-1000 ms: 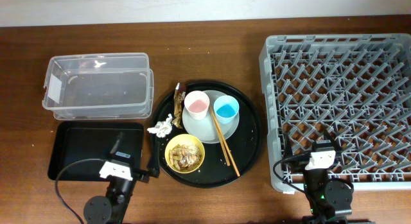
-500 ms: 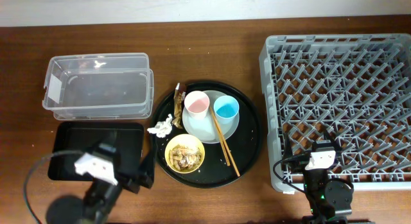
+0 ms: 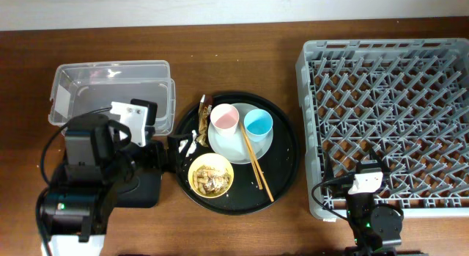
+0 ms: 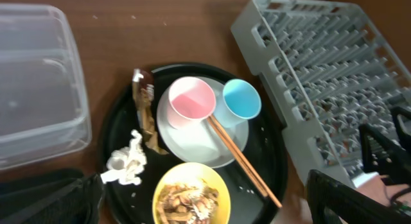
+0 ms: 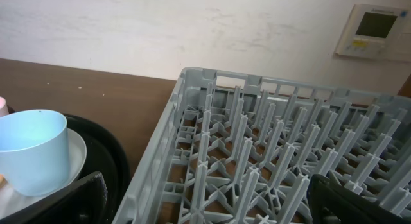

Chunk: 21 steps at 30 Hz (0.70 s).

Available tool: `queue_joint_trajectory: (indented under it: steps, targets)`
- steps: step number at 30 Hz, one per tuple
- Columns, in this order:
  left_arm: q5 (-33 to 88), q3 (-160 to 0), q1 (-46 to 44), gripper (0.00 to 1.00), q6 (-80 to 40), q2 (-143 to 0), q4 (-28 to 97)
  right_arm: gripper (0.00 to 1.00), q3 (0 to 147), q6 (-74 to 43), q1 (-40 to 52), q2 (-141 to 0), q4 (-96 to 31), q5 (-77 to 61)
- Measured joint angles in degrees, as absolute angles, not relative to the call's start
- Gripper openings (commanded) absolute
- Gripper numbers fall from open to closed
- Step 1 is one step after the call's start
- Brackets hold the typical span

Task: Sort waste into correct bins and load items into the dishwasher rack
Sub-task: 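Move the left gripper over the yellow bowl on the round tray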

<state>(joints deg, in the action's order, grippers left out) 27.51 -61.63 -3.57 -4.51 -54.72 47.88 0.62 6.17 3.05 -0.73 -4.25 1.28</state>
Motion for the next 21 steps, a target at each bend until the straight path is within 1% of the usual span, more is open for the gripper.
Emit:
queue_joint_trajectory:
  steps: [1,2,3,4,6,9,13,16,18,21]
  targets:
    - [28.01,-61.63,-3.55,0.83,-4.51,-55.29,47.88,0.98,0.62,6.2,3.05,-0.73,-4.25,1.28]
    - [28.56,-61.63,-3.55,0.73,-4.49,-56.01,48.05,0.98,0.62,6.17,3.05,-0.73,-4.25,1.28]
    - [28.8,-61.63,-3.57,0.67,-4.62,-56.51,48.49,0.98,0.62,6.17,3.05,-0.73,-4.25,1.28]
    - [28.95,-61.63,-3.57,0.63,-4.71,-56.97,48.95,0.98,0.62,6.17,3.05,-0.73,-4.25,1.28]
    - [28.62,-61.63,-3.57,0.44,-5.26,-57.6,49.91,0.98,0.62,6.2,3.05,-0.73,-4.25,1.28]
    - [25.61,-61.67,-4.29,0.38,-7.46,-57.65,50.57,0.98,0.62,6.2,3.05,-0.73,-4.25,1.28]
    - [21.54,-61.73,-7.64,0.38,-10.63,-58.04,50.83,0.98,0.62,6.15,3.05,-0.73,-4.25,1.28]
    - [17.67,-61.73,-12.32,0.38,-13.41,-59.88,51.22,0.99,0.62,6.2,3.05,-0.73,-4.25,1.28]
    - [13.47,-61.73,-17.65,0.38,-15.77,-62.59,51.31,0.98,0.62,6.2,3.05,-0.73,-4.25,1.28]
    - [8.56,-61.78,-22.94,0.37,-18.57,-65.39,51.2,0.98,0.62,6.2,3.05,-0.73,-4.25,1.3]
